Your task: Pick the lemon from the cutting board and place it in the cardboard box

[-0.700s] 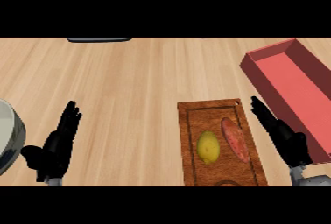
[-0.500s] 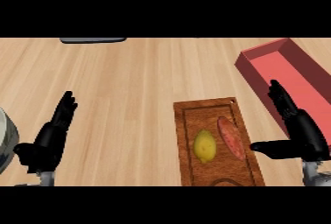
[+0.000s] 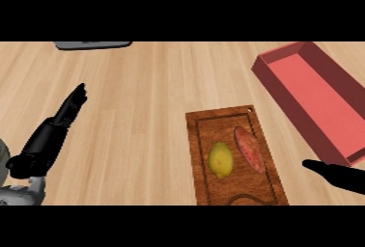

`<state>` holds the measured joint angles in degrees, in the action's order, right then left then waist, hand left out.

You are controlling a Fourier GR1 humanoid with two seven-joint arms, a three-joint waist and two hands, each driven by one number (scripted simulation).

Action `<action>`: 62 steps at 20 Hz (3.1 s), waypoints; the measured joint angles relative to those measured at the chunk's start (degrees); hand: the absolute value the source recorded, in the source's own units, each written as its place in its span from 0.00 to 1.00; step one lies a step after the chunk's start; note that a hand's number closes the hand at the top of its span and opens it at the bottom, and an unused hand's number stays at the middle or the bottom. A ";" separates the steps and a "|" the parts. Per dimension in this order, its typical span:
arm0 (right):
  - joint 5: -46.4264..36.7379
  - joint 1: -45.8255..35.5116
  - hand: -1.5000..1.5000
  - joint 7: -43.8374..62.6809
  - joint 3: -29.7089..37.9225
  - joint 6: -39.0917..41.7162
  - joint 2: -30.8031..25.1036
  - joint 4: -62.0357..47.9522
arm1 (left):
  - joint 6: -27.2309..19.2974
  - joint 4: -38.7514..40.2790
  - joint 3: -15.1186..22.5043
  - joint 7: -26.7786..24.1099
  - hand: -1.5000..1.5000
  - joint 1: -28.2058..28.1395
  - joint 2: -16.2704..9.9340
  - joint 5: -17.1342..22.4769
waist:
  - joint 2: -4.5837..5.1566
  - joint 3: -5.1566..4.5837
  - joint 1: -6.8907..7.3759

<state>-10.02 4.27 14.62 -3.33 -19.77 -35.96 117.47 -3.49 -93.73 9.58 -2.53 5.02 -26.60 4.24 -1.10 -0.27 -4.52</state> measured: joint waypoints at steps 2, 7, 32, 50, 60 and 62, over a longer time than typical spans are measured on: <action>-4.72 3.41 0.00 1.79 -1.66 0.21 -1.71 5.06 | 1.00 0.67 0.27 -0.77 0.50 0.92 -0.03 -0.20 | 0.25 0.04 0.63; -14.49 7.19 0.00 10.18 -5.01 4.78 -6.36 14.86 | 2.92 2.03 0.60 -1.72 0.50 3.36 0.50 -0.41 | 0.73 0.08 2.45; -16.42 -23.49 0.00 53.56 -36.73 35.36 2.95 7.56 | 6.36 7.29 0.80 -1.43 0.50 9.95 2.93 -1.87 | 1.10 -0.07 5.88; -26.43 -29.09 0.00 53.89 -40.26 38.86 17.72 -10.88 | 6.88 7.30 -0.77 -2.88 0.50 7.83 3.42 -3.16 | 0.93 0.15 4.73; -32.44 -25.78 0.00 51.17 -38.25 41.42 22.17 -14.91 | 7.58 5.82 -1.73 -2.01 0.50 6.87 4.03 -3.54 | 0.94 0.22 4.48; -33.49 -25.47 0.00 49.77 -37.29 41.70 23.21 -17.02 | 7.16 5.59 -1.40 -1.64 0.50 7.03 4.78 -4.36 | 0.99 0.23 4.52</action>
<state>-43.51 -21.19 64.39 -40.62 21.93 -12.75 100.45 3.67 -88.14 8.18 -4.16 12.05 -21.82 -0.12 -0.11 -0.04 0.00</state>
